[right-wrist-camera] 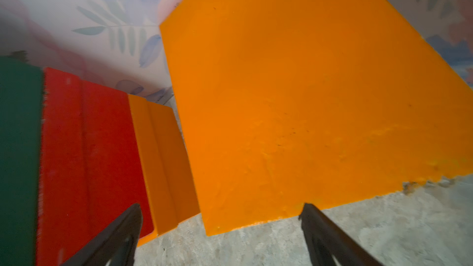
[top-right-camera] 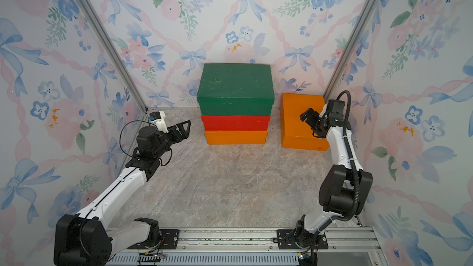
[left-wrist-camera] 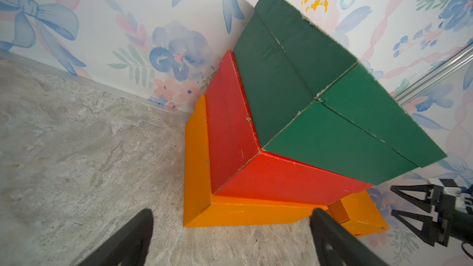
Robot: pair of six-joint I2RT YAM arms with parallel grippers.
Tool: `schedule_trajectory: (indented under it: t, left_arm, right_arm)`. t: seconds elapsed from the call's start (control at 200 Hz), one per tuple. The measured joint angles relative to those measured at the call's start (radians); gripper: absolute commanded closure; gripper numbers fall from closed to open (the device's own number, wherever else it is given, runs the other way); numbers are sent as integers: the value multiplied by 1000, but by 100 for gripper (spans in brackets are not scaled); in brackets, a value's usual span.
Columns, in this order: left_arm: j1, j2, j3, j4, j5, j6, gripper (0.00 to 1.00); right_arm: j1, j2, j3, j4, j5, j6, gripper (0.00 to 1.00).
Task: Stack the shoeboxes
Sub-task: Move the shoebox to the center of the board.
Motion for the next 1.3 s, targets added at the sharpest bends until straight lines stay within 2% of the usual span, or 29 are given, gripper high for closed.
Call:
schedule_trajectory:
  t: [0.265,0.46,0.85,1.3]
  left_arm:
    - [-78,-27,-79,62,-42,2,2]
    - [-85,-47,-130,66,-60,5,2]
    - [-101,-68,-131,66,-68,5,2]
    - [-105,-97,-143,66,-86,12,2]
  right_arm:
    - [-2,108,23,-36,20,-20,3]
    - [5,131,58,-55,39,-38,3]
    - [32,159,80,-60,78,-72,3]
    - [77,101,-50,76,138,-119,3]
